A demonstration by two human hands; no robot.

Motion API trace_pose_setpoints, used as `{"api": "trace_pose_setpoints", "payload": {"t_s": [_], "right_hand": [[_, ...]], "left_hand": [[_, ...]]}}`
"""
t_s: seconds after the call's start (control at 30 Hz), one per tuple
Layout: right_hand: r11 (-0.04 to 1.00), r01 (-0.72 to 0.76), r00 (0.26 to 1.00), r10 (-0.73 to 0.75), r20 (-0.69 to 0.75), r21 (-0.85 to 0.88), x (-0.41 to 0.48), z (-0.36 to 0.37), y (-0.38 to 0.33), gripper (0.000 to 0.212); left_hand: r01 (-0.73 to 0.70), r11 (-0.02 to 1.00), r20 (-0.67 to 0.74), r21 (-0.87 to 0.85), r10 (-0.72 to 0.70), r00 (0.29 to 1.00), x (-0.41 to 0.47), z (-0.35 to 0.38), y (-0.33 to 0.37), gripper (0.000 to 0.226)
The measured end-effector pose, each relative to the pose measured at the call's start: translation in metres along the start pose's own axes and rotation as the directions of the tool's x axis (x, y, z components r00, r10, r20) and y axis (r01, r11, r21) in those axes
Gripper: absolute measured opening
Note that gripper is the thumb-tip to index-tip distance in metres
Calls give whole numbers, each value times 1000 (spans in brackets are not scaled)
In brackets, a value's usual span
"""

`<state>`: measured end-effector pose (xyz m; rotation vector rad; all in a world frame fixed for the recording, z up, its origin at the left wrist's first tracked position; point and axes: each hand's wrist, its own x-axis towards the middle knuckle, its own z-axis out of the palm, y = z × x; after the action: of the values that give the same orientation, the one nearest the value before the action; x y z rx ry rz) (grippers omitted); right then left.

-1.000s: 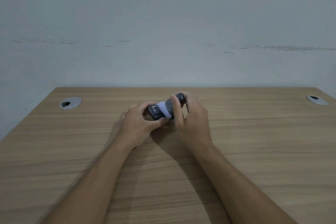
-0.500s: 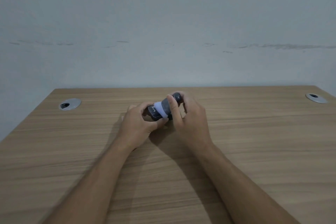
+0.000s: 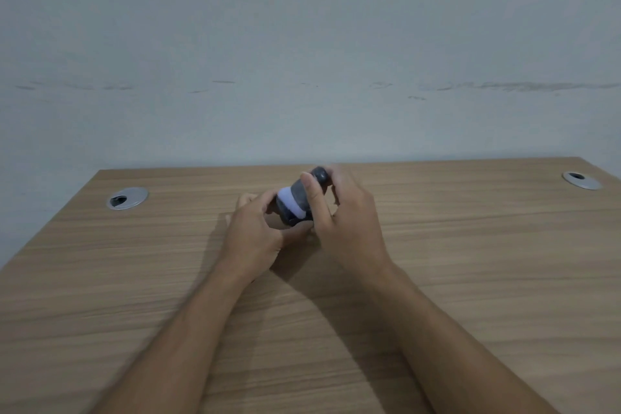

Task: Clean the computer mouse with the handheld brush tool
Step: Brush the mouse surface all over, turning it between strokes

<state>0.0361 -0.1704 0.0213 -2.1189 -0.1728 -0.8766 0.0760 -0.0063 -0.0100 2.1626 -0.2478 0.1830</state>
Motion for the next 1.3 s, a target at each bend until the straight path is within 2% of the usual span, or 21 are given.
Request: {"api": "trace_pose_setpoints", "payload": {"t_s": [0.07,0.2,0.3,0.37,0.47,0.53,0.67,0.8,0.9,0.97,1.1,1.3], "right_hand": [[1000,-7,1000,7,-14,-8,-1,3,5,18],[992,-117,992,114,-60,-53,3,1,24,16],[988,-154,985,153,-80,-5,4,-3,24,17],[994,-104,990,107,-90,40,4,-4,13,21],[997,13,999,-11,-31,73,2,0,-6,22],[996,81,997,-81,-2,45,-2,6,-8,18],[997,76,997,-76,-30,27,-4,8,7,12],[999,-35,998,35,-51,-8,-2,1,22,12],[994,-100,993,103,-63,53,-3,-4,25,13],[991,-72,995,79,-55,111,-3,-5,16,13],[993,32,998,-37,44,109,-8,3,6,10],[997,-21,1000,21,-1,81,-5,-2,23,6]], "left_hand": [[-15,1000,-32,25,16,999,-1,-1,1,54],[-85,996,-84,-1,84,993,-5,-2,5,58],[-94,995,-93,-32,90,992,-6,-5,8,63],[-87,996,-91,-11,85,992,-6,-5,8,56],[-118,993,-98,13,118,988,-5,-4,4,34],[-135,990,-95,31,138,986,-7,-5,1,37],[-64,997,-78,-38,61,995,-5,-7,5,42],[-79,995,-133,-65,70,989,-1,-4,-1,50],[-67,993,-142,-93,53,988,3,-4,-7,53],[-37,994,-135,-102,23,991,6,-3,-10,54],[5,991,-115,-131,-21,993,11,0,-16,45],[-2,975,-126,-224,-27,992,9,-1,-14,31]]}}
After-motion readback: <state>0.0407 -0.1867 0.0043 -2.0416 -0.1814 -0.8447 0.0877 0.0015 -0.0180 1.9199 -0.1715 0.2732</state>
